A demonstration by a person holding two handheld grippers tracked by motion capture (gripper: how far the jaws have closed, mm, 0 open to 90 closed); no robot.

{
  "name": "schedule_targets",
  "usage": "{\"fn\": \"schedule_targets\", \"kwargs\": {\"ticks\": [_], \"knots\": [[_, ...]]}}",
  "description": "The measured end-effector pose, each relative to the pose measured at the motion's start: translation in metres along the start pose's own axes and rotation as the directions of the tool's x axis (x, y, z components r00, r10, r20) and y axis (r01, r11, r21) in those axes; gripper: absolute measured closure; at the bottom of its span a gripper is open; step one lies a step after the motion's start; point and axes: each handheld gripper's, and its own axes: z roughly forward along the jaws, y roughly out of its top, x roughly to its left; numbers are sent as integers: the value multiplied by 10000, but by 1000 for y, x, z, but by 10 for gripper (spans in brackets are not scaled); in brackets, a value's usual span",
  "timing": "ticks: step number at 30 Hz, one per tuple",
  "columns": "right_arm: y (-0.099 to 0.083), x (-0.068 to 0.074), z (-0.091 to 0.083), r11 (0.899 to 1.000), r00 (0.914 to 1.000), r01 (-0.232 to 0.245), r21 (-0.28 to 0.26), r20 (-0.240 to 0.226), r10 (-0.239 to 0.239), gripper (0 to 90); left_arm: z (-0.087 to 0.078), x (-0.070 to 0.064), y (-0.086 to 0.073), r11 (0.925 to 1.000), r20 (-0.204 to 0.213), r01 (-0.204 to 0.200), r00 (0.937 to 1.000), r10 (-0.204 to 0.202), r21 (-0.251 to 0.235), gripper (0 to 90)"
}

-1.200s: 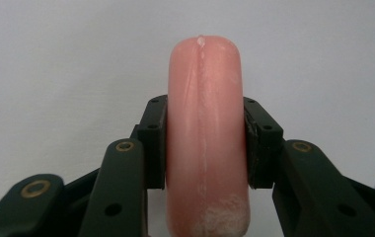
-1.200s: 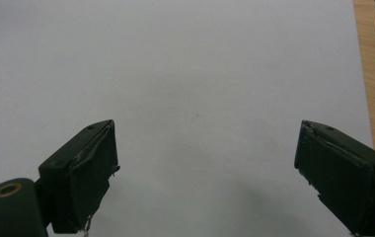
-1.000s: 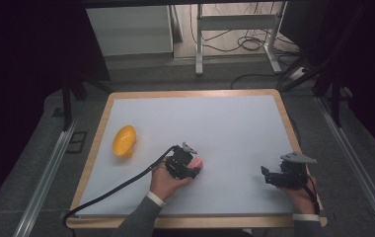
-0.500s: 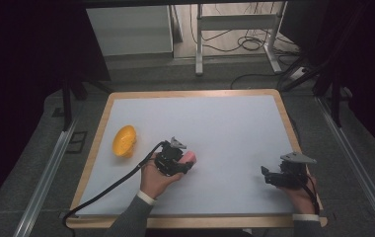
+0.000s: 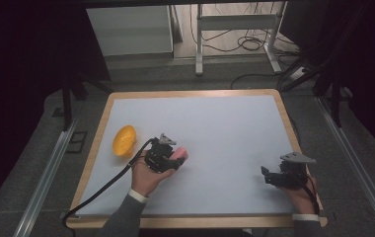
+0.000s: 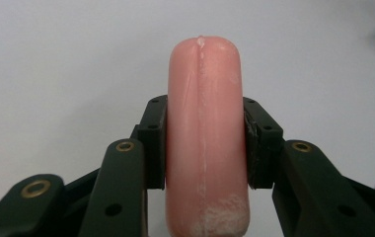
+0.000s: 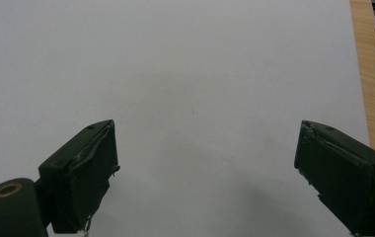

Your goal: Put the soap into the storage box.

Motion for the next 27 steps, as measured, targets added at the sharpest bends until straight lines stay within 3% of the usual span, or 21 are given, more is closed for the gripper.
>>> {"fn": "schedule_targets", "kwargs": {"ticks": [27], "knots": [[-1, -1, 1, 10000, 10000, -29, 58, 80, 28, 91, -28, 27, 1, 9987, -448, 327, 9984, -345, -403, 601]]}}
